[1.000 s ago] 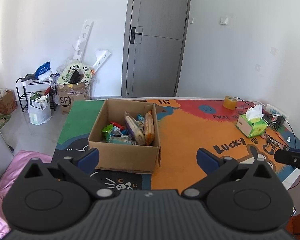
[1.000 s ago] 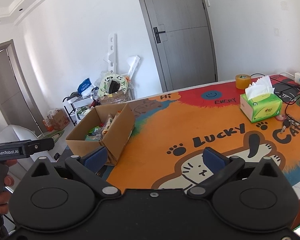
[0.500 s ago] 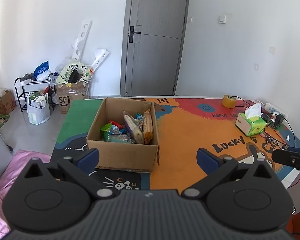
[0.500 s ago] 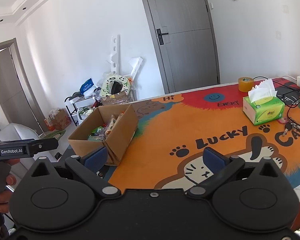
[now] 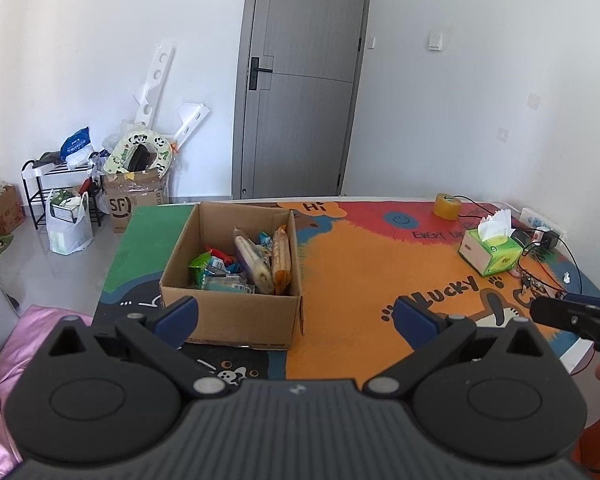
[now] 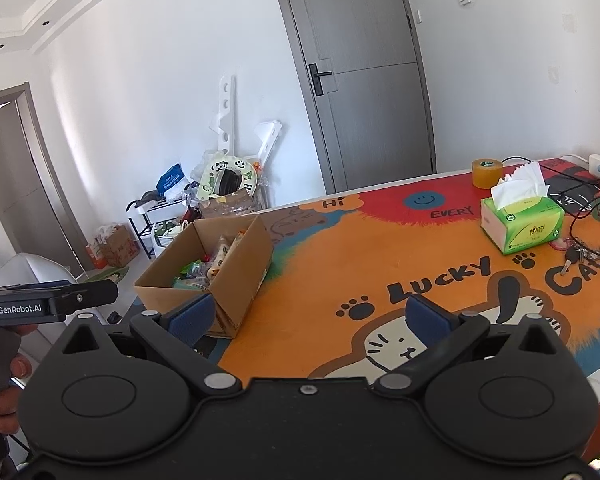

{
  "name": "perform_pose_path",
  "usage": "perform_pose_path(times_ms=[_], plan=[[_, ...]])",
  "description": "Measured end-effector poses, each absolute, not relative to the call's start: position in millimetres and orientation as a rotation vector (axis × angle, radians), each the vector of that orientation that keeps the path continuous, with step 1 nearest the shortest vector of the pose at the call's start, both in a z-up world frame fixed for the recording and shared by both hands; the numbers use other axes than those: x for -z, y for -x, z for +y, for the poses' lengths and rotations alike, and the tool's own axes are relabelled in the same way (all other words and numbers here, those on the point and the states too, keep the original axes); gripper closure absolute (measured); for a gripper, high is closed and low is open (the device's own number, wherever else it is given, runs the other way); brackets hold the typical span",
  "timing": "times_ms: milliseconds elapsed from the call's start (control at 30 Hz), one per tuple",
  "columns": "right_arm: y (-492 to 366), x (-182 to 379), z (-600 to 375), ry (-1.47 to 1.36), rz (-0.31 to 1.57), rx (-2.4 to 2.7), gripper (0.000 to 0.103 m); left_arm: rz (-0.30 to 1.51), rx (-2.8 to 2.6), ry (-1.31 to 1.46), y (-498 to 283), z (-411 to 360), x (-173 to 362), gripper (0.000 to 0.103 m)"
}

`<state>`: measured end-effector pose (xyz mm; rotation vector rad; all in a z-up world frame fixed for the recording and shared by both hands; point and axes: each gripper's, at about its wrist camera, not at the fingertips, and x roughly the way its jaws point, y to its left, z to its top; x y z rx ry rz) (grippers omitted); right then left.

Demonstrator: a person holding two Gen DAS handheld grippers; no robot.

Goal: Organize snacks

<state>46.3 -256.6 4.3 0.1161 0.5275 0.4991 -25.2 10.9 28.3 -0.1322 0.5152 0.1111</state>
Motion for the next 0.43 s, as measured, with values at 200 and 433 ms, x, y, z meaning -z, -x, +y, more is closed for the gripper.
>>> perform_pose_path(times_ms=[200,433], plan=[[-46.5,-1.0,-251.1,-0.103,0.541,-0.505,0.000,0.518,-0.107,0.116,24.8,8.1,-24.5,0.000],[-43.6,-0.8,-245.2,-0.079,0.540,-0.506,0.000,0.527,-0.092,0.097,24.4,2.9,-19.6,0.000]])
